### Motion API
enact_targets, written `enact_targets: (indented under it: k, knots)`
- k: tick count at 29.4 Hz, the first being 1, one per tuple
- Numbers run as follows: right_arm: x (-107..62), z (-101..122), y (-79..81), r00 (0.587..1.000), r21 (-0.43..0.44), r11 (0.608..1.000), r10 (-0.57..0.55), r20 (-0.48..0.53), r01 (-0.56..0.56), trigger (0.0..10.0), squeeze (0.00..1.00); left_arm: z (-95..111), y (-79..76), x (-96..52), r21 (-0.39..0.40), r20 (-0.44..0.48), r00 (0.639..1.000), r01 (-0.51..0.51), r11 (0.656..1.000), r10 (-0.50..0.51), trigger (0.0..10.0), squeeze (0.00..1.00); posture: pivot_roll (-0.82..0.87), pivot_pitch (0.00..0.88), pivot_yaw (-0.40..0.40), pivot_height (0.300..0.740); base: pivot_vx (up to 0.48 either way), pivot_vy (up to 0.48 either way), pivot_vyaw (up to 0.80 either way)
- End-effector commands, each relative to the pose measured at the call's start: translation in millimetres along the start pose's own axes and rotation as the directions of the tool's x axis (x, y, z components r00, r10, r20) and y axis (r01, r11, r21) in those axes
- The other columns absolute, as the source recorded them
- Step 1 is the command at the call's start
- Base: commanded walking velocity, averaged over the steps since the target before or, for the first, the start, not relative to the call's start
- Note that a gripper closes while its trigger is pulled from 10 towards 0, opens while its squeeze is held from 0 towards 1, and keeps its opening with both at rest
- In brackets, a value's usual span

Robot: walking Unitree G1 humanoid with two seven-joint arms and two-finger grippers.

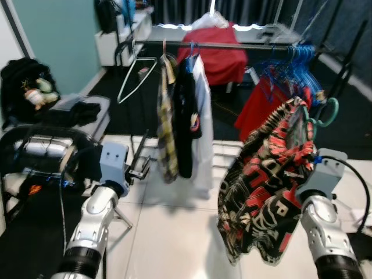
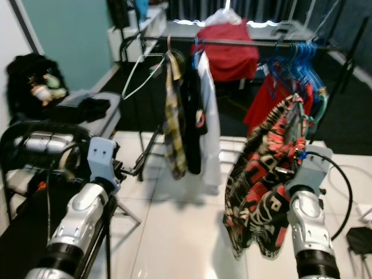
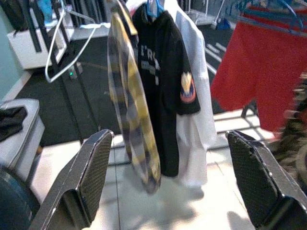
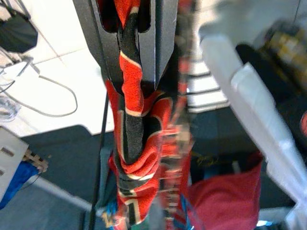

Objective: Hang hanger

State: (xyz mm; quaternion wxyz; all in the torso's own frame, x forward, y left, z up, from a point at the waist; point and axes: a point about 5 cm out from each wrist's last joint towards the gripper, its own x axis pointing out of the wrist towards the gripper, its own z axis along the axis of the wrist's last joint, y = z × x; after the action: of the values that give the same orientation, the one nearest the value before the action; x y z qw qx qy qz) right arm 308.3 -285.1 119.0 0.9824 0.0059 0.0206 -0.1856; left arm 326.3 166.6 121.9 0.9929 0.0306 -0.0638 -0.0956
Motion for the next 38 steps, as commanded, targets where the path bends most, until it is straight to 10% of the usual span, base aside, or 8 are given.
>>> enact_targets:
  k: [1, 15, 23, 38]
  knots:
    - [1.7, 10, 7.3, 0.998, 0.018, 0.999, 0.026, 0.060, -0.027, 10.0, 0.00, -5, 4.6, -5.0, 0.009, -0.022, 1.000, -0.015, 1.000, 0.015, 10.0, 0.00, -0.09, 0.000, -0.004, 0.740, 0.480, 0.000, -0.80]
    - [0.0, 15, 27.9, 0.917, 0.187, 0.900, 0.397, 0.024, -0.394, 10.0, 0.00, -6, 6.8, -9.9, 0.016, -0.024, 0.997, -0.073, 0.997, 0.074, 10.0, 0.00, -0.09, 0.000, -0.006, 0.740, 0.480, 0.000, 0.00]
    - [-3.9, 54, 27.3, 0.818, 0.284, 0.770, 0.563, 0.120, -0.572, 10.0, 0.00, -7, 6.0, -10.2, 0.018, -0.029, 0.997, -0.072, 0.997, 0.073, 10.0, 0.00, -0.10, 0.000, -0.002, 0.740, 0.480, 0.000, 0.00]
    - [13.5, 81, 6.0, 0.871, 0.274, 0.830, 0.484, 0.080, -0.486, 10.0, 0.00, -5, -1.1, -15.2, 0.020, -0.025, 0.998, -0.052, 0.998, 0.052, 10.0, 0.00, -0.09, 0.000, -0.004, 0.740, 0.480, 0.000, 0.00]
